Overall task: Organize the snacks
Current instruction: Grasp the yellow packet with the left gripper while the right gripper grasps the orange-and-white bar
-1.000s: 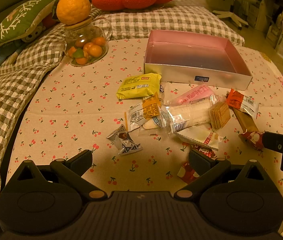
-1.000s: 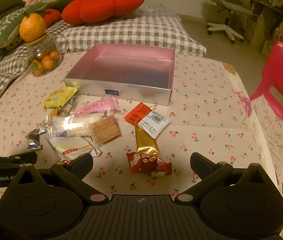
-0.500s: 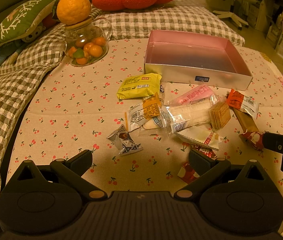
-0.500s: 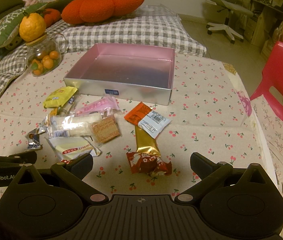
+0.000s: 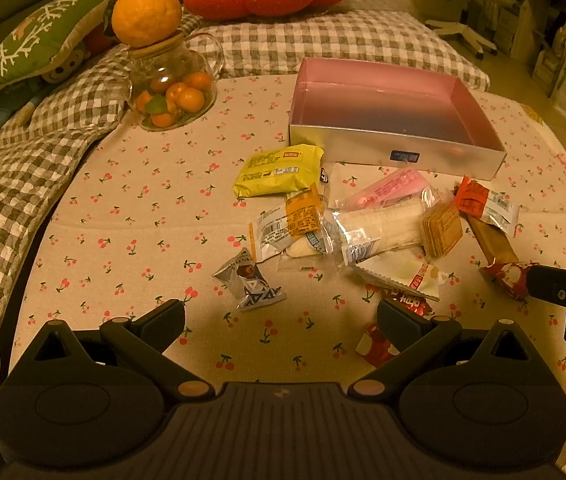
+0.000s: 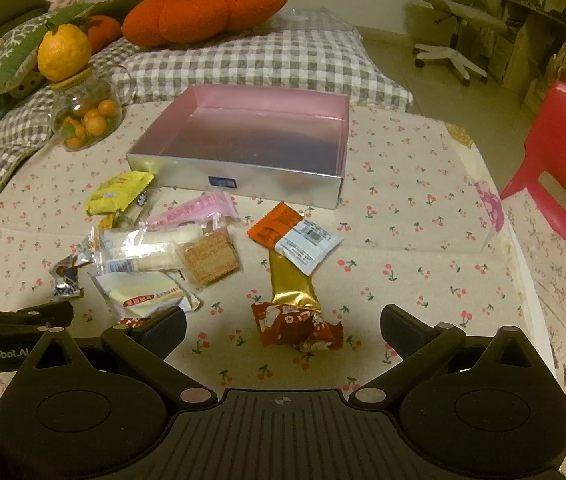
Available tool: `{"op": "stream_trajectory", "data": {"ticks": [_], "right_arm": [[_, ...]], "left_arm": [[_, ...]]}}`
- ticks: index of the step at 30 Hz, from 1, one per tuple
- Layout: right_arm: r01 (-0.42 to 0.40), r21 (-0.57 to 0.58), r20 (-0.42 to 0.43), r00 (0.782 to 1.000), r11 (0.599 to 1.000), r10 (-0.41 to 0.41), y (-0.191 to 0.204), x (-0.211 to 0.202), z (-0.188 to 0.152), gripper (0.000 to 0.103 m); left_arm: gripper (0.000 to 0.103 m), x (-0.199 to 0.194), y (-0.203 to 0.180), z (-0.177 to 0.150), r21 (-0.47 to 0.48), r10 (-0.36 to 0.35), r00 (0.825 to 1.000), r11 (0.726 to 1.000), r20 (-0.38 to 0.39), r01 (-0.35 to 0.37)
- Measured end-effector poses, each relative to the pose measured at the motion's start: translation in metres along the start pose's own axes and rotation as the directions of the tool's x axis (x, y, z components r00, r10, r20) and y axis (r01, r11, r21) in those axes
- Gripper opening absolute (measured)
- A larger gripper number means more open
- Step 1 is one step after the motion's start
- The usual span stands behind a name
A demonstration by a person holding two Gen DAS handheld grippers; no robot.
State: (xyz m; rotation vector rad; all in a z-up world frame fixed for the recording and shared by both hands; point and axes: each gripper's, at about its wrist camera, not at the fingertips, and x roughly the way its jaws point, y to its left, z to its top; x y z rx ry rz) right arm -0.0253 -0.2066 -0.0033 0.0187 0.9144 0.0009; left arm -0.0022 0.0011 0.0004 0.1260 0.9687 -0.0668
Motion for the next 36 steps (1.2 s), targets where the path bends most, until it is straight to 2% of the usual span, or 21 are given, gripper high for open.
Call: {"op": "stream_trajectory", "data": {"ticks": [5, 12, 20, 24, 27, 32, 36], "right_arm": [[0.012, -0.011, -0.002, 1.000, 1.000, -0.012, -0.005, 0.002, 0.006, 0.103], [0.037, -0.044, 0.024, 0.999, 0.998, -0.036, -0.023, 0.012, 0.019, 0.103], [-0.108, 0.080, -0.028, 0.994, 0.991, 0.110, -0.058, 0.028, 0.048, 0.103], [-0.163, 0.056, -0.014, 0.986, 0.985, 0.164, -0.067, 0.040, 0.061, 0.103], [-0.188, 0.032, -0.020, 0.982, 0.982, 0.189, -0.070, 0.053, 0.066, 0.103], [-0.205, 0.022, -0.058, 0.977, 0.979, 0.206, -0.069, 0.074, 0.068, 0.102], [-0.187, -0.012, -0.086, 0.979, 0.982, 0.185, -0.061, 0.088, 0.068, 0.102]], "left_arm": [[0.103, 0.002, 0.004, 0.002, -0.023, -0.041, 0.999, 0.999, 0.002, 0.041], [0.102, 0.006, 0.007, 0.015, 0.009, -0.083, 0.997, 0.996, 0.004, 0.083], [0.099, 0.028, 0.021, 0.041, -0.004, -0.176, 0.984, 0.984, -0.039, 0.176], [0.095, 0.050, 0.032, 0.056, -0.046, -0.229, 0.972, 0.973, -0.054, 0.226], [0.092, 0.066, 0.041, 0.067, -0.060, -0.235, 0.970, 0.971, -0.060, 0.232], [0.094, 0.087, 0.049, 0.079, -0.133, -0.260, 0.964, 0.959, -0.061, 0.250], [0.095, 0.104, 0.043, 0.087, -0.076, -0.223, 0.974, 0.973, -0.042, 0.220]]}}
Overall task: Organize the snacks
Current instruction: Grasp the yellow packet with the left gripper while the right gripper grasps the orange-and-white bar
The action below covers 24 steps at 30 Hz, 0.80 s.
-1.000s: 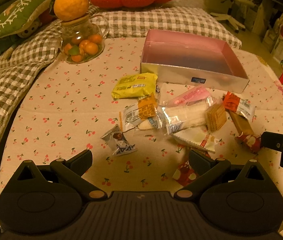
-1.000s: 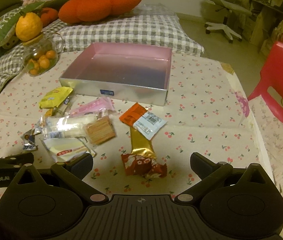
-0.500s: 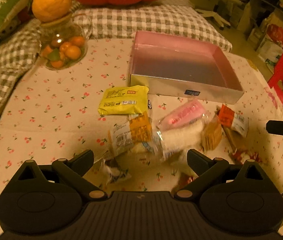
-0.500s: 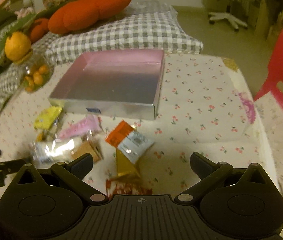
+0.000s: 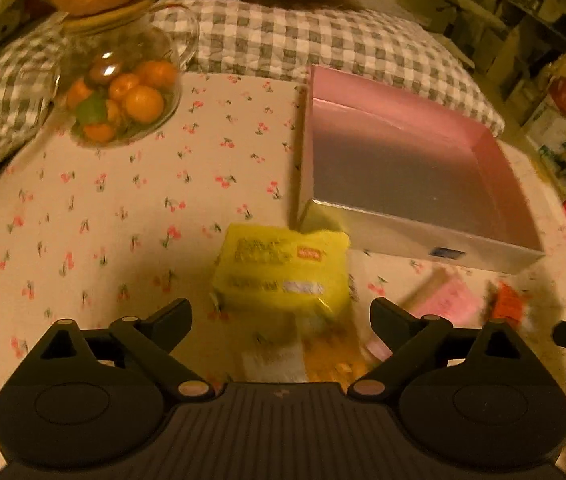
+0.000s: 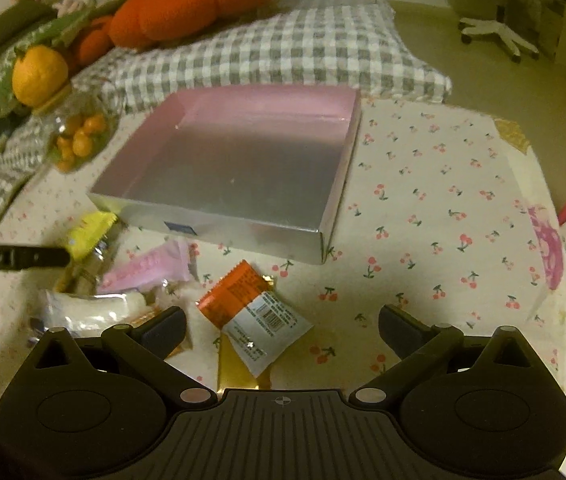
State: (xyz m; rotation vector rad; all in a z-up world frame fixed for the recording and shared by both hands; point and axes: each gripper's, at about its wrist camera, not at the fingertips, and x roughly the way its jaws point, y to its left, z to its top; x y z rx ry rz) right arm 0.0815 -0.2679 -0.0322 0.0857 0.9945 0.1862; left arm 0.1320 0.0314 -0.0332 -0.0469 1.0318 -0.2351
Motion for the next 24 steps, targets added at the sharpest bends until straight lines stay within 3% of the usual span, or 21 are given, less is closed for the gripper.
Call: {"op": "stream_trajectory", "data": {"ticks": [3, 15, 21, 24], "right_arm": [[0.010, -0.028, -0.009, 1.000, 1.000, -0.010, 0.006, 0.009, 0.000, 0.102], [0.050, -0.116, -0.031, 0.998, 0.992, -0.054, 0.021, 0.035, -0.001, 0.097], [0.074, -0.141, -0.023, 0.997, 0.987, -0.078, 0.026, 0.039, -0.003, 0.081], [0.069, -0.146, -0.026, 0.997, 0.987, -0.074, 0.028, 0.040, -0.004, 0.067]], "left_arm": [[0.095, 0.010, 0.000, 0.004, 0.019, 0.019, 1.000, 1.000, 0.006, -0.019], [0.091, 0.027, 0.010, 0.010, -0.036, -0.026, 1.000, 0.999, -0.006, 0.025], [0.081, 0.027, 0.009, 0.009, -0.019, -0.018, 1.000, 1.000, 0.016, 0.018], [0.076, 0.025, 0.010, 0.009, -0.025, -0.016, 1.000, 1.000, 0.022, 0.016]]}}
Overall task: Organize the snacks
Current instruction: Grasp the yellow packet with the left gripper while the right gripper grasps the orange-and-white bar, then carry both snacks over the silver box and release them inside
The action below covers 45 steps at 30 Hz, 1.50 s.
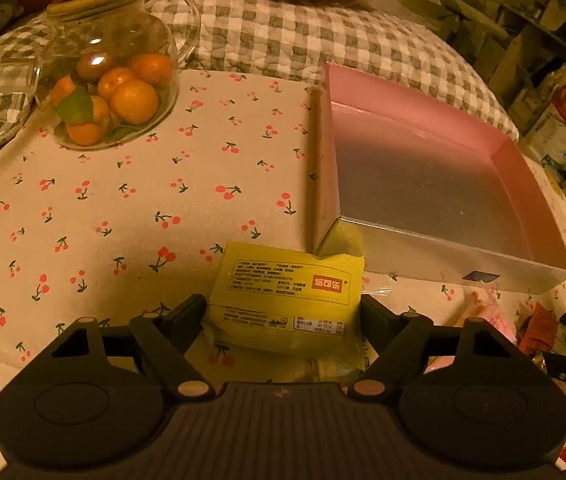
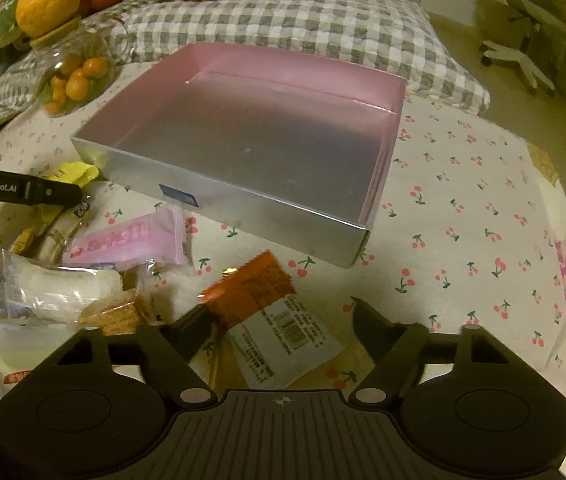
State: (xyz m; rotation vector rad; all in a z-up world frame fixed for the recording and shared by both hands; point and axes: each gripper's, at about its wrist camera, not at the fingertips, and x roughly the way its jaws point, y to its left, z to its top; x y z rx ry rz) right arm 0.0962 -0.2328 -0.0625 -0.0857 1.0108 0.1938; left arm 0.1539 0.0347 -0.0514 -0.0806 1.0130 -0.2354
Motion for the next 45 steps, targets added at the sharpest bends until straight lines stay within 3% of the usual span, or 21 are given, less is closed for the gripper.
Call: {"op": "stream_trajectory", "data": {"ticks": [2, 3, 12, 26, 45], "right_arm": [[-0.004, -0.001, -0.009, 1.000, 1.000, 0.004, 0.002, 0.000, 0.000, 0.046], [-0.003, -0.001, -0.014, 1.000, 1.000, 0.003, 0.002, 0.001, 0.000, 0.042], [-0.011, -0.001, -0.014, 1.000, 1.000, 0.011, 0.006, -0.008, 0.000, 0.040], [-0.024, 0.113, 0.019, 1.000, 0.993, 0.022, -0.015, -0.036, 0.002, 0.040], [-0.059, 0.264, 0.147, 0.989, 0.963, 0.021, -0.027, -0.067, 0.035, 0.040]], "left_arm": [[0.075, -0.001, 0.001, 0.000, -0.006, 0.004, 1.000, 1.000, 0.002, -0.004], [0.074, -0.002, 0.001, -0.001, -0.008, 0.004, 1.000, 1.000, 0.003, -0.004], [0.073, -0.007, 0.007, -0.001, -0.025, 0.031, 1.000, 0.999, -0.002, -0.031], [0.073, -0.033, 0.022, -0.002, -0.077, 0.020, 0.999, 0.997, 0.038, -0.017], [0.073, -0.047, -0.008, 0.016, -0.122, -0.079, 0.987, 0.988, 0.142, 0.097]]}}
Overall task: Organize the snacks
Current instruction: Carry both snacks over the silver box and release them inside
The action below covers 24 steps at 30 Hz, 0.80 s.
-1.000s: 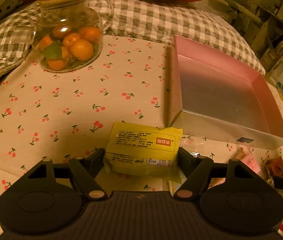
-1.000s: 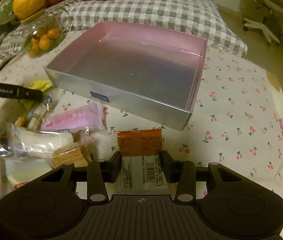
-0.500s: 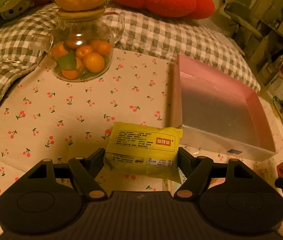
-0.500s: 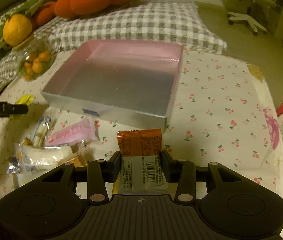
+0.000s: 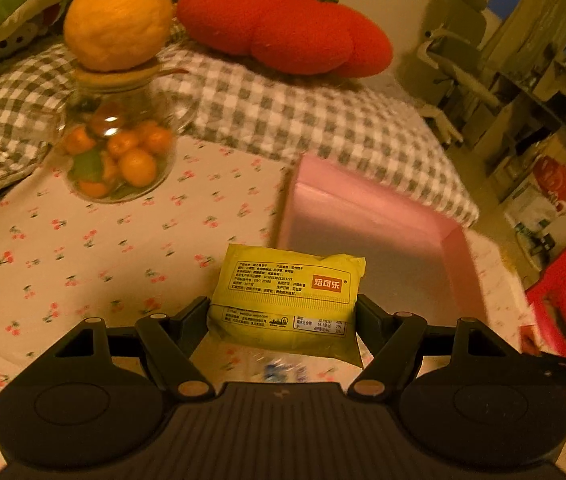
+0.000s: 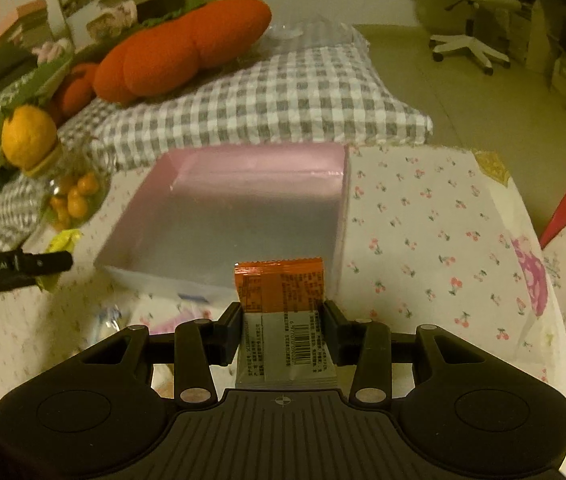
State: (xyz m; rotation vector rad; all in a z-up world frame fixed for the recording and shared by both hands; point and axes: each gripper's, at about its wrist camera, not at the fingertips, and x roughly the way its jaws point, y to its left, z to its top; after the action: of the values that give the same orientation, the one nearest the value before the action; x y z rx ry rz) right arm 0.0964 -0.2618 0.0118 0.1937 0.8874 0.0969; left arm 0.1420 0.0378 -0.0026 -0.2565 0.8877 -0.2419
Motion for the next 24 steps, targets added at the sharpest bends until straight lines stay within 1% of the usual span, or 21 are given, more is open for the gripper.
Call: {"op": "stream_trajectory", "data": {"ticks": [8, 12, 16, 20, 24], "right_arm": [[-0.050, 0.068, 0.057, 0.997, 0.996, 0.046, 0.011, 0.015, 0.020, 0.040], [-0.067, 0.093, 0.091, 0.994, 0.993, 0.058, 0.012, 0.025, 0.026, 0.040], [-0.064, 0.121, 0.083, 0.995, 0.991, 0.054, 0.009, 0.044, 0.026, 0.040], [-0.059, 0.163, 0.062, 0.997, 0.985, 0.050, 0.003, 0.060, 0.023, 0.041], [-0.048, 0.176, 0.050, 0.998, 0.983, 0.040, -0.001, 0.068, 0.019, 0.041]], "left_arm": [[0.073, 0.021, -0.033, 0.002, 0.026, -0.069, 0.996, 0.997, 0.059, 0.068], [0.073, 0.033, -0.048, 0.001, 0.069, -0.076, 0.993, 0.995, 0.088, 0.070], [0.073, 0.046, -0.055, -0.003, 0.111, -0.044, 0.996, 0.993, 0.084, 0.034], [0.073, 0.050, -0.057, -0.007, 0.163, -0.002, 0.997, 0.987, 0.082, -0.011], [0.074, 0.055, -0.055, -0.010, 0.199, 0.030, 0.996, 0.979, 0.082, -0.046]]}}
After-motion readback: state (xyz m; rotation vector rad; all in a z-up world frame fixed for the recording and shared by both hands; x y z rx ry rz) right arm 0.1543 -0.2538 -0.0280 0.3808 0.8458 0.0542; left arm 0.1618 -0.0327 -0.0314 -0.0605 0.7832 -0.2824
